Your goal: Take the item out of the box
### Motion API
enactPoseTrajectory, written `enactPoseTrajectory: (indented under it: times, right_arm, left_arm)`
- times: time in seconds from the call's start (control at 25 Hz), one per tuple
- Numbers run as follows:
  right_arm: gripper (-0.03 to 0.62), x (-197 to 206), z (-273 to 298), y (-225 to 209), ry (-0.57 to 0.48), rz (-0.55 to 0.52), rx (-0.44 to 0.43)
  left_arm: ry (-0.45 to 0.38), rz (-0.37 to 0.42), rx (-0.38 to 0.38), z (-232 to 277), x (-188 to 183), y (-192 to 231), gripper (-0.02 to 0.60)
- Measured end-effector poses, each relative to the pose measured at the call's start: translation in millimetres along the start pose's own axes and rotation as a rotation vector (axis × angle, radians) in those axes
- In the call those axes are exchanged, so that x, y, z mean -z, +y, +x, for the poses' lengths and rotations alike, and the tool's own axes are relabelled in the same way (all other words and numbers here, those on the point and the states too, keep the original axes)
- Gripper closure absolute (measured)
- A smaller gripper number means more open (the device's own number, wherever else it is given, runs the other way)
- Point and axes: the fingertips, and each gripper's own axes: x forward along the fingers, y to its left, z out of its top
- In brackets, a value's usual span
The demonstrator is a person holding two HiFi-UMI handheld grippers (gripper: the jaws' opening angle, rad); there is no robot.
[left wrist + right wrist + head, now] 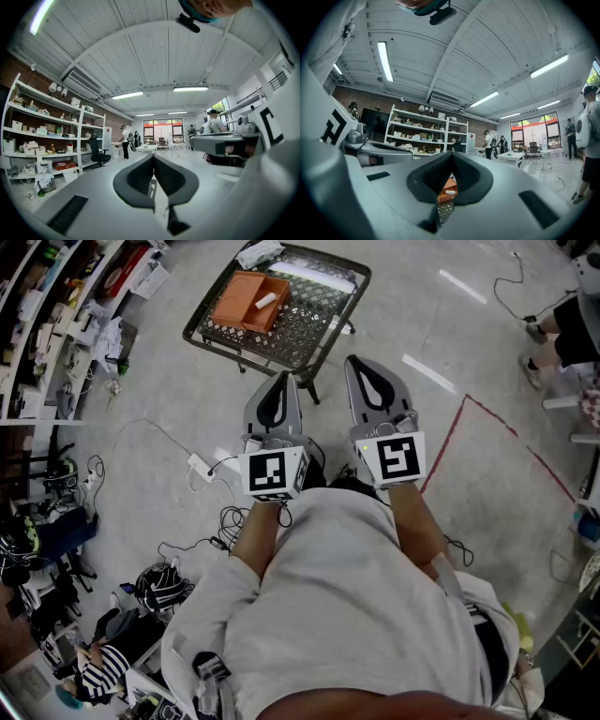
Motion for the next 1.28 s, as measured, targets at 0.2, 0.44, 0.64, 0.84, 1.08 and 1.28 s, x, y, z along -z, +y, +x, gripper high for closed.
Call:
enactPoseTrajectory:
  times: [0.2,0.44,0.64,0.84,1.08,1.28]
  right_arm:
    - [0.589,5.6,-15.2,-4.2,-0.006,0.032,0.023]
    - [0.589,22.5,-19.7,-14.2,0.022,0.033,0.052]
    - [0.589,27.8,-13.5,-14.5,0.033,0.022,0.061]
    - [0.589,39.0,2.7,-22.9,0.082,0.023,0.059]
    - [0.589,56.0,38.2,-40.5,0.107,0.03,0.056]
    - [0.589,71.9,84.7,-57.9,0.138,0.044,0.044]
  left_arm:
    - [0.016,0.001,0.004,-8.5,7.5,-7.0,0.574]
    - [0.039,-0.004,-0.001,-9.4,19.1,-5.5,0.574]
    - [0.04,-0.015,0.01,-0.6,24.5,-0.8,0.574]
    - [0.062,-0.038,0.036,26.3,36.7,2.3,0.574]
    - [0.088,-0.051,0.043,68.3,49.8,20.5,0.574]
    - [0.116,-0.065,0.043,111.6,62.0,46.6,0.574]
